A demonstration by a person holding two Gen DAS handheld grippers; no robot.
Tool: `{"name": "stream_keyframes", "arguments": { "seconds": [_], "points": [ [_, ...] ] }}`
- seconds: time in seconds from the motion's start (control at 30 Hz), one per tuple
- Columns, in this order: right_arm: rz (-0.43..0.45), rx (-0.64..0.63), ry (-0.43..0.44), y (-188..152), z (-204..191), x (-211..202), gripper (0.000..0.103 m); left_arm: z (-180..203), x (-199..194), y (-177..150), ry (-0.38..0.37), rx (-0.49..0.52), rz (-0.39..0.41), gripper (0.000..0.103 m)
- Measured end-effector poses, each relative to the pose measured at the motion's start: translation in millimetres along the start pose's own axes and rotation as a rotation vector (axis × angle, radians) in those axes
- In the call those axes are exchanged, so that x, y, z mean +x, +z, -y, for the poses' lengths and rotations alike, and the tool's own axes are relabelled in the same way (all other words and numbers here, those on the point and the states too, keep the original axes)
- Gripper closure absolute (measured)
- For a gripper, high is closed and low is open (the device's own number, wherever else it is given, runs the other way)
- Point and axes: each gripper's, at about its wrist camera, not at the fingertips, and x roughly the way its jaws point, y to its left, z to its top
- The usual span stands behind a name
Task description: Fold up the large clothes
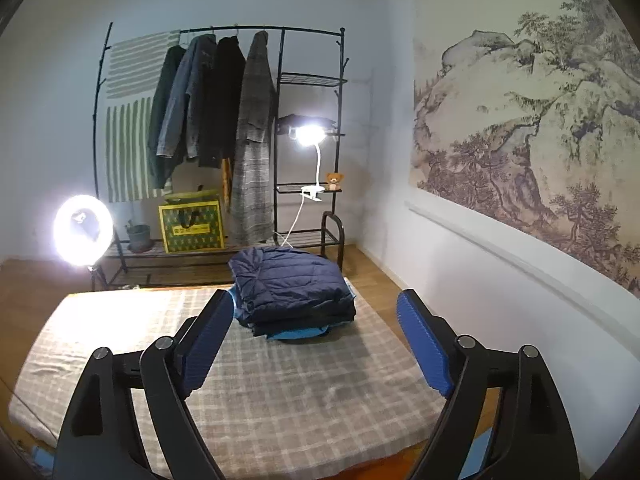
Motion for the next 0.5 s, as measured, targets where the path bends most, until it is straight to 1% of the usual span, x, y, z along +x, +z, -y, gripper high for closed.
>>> {"name": "stream_keyframes", "arguments": {
  "seconds": [0.03,0.1,0.3,0.5],
  "points": [
    [0.0,-0.004,-0.007,-1,-1,0,0.013,2,0,-2,0.014,0.008,0.001,0.0],
    [0.006,-0.017,-0.031,-4,-5,-3,0.011,4,1,-6,0.035,0.017,-0.002,0.0],
    [0.004,-0.018,-0.032,-8,-10,-6,0.011,8,3,-14,0.052,0.029,-0.021,0.0],
    [0.003,-0.012,-0.035,-9,-11,-3,0.011,10,0,-16,0.061,0.037,-0.011,0.0]
  ]
}}
